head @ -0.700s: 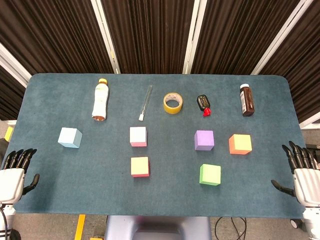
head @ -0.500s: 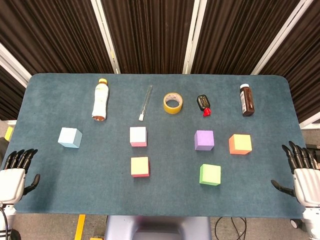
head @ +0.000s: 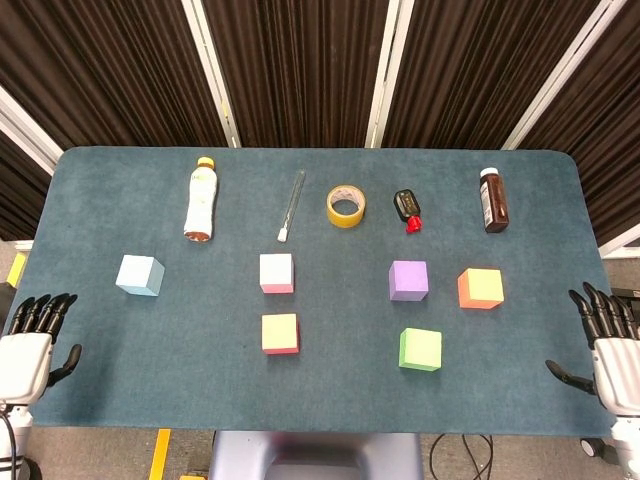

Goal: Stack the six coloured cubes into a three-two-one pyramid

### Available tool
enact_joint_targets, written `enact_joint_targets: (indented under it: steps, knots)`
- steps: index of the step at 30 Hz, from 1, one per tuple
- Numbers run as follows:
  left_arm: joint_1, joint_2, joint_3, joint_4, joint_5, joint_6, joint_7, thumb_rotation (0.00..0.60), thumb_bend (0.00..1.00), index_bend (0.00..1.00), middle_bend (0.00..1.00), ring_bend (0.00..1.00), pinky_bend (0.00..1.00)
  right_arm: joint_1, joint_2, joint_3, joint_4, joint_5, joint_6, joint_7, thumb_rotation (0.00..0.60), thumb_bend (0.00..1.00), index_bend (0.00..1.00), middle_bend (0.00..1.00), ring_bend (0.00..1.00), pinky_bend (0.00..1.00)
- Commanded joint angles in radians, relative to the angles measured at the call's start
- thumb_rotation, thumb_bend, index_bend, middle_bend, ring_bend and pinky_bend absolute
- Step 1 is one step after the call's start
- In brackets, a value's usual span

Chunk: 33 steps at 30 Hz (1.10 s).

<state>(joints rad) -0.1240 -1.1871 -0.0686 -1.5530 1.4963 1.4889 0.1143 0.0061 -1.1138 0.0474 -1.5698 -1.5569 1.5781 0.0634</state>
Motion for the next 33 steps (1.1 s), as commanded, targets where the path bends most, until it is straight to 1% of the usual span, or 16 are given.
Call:
enact_joint_targets:
  steps: [1, 5, 10, 14, 19, 24, 29, 33]
  knots:
    - [-0.049, 0.012, -0.020, -0.016, 0.028, -0.038, -0.009, 0.600, 0.39, 0.11, 0.13, 0.09, 0.09, 0.007, 0.014, 0.004, -0.005, -0.011, -0.001, 0.017, 0.600, 0.16, 0.00, 0.06, 0.00, 0.13]
    - [-0.120, 0.027, -0.046, -0.034, 0.050, -0.104, -0.008, 0.600, 0.39, 0.11, 0.13, 0.10, 0.09, 0.019, 0.031, 0.010, -0.014, -0.020, -0.006, 0.022, 0.600, 0.16, 0.00, 0.06, 0.00, 0.13]
    - [-0.204, 0.041, -0.078, -0.061, 0.043, -0.194, -0.002, 0.600, 0.39, 0.11, 0.13, 0.10, 0.09, 0.029, 0.049, 0.014, -0.027, -0.027, -0.011, 0.024, 0.600, 0.16, 0.00, 0.06, 0.00, 0.13]
    - [-0.276, 0.033, -0.098, -0.083, 0.036, -0.273, -0.005, 0.600, 0.39, 0.12, 0.14, 0.11, 0.10, 0.036, 0.061, 0.019, -0.036, -0.025, -0.017, 0.028, 0.600, 0.16, 0.00, 0.06, 0.00, 0.13]
    - [-0.386, 0.003, -0.128, -0.104, 0.007, -0.402, 0.000, 0.600, 0.39, 0.12, 0.15, 0.11, 0.11, 0.048, 0.072, 0.024, -0.046, -0.034, -0.022, 0.017, 0.600, 0.16, 0.00, 0.06, 0.00, 0.13]
    - [-0.491, -0.056, -0.151, -0.085, -0.078, -0.546, 0.024, 0.600, 0.39, 0.11, 0.15, 0.12, 0.11, 0.058, 0.077, 0.028, -0.050, -0.036, -0.028, 0.016, 0.600, 0.16, 0.00, 0.06, 0.00, 0.13]
    - [-0.577, -0.134, -0.171, -0.039, -0.180, -0.645, 0.061, 0.600, 0.39, 0.08, 0.13, 0.11, 0.11, 0.069, 0.072, 0.030, -0.044, -0.030, -0.042, 0.019, 0.600, 0.16, 0.00, 0.06, 0.00, 0.13]
    - [-0.632, -0.183, -0.182, 0.002, -0.256, -0.700, 0.092, 0.600, 0.37, 0.04, 0.10, 0.09, 0.11, 0.076, 0.068, 0.032, -0.039, -0.021, -0.055, 0.016, 0.600, 0.16, 0.00, 0.06, 0.00, 0.13]
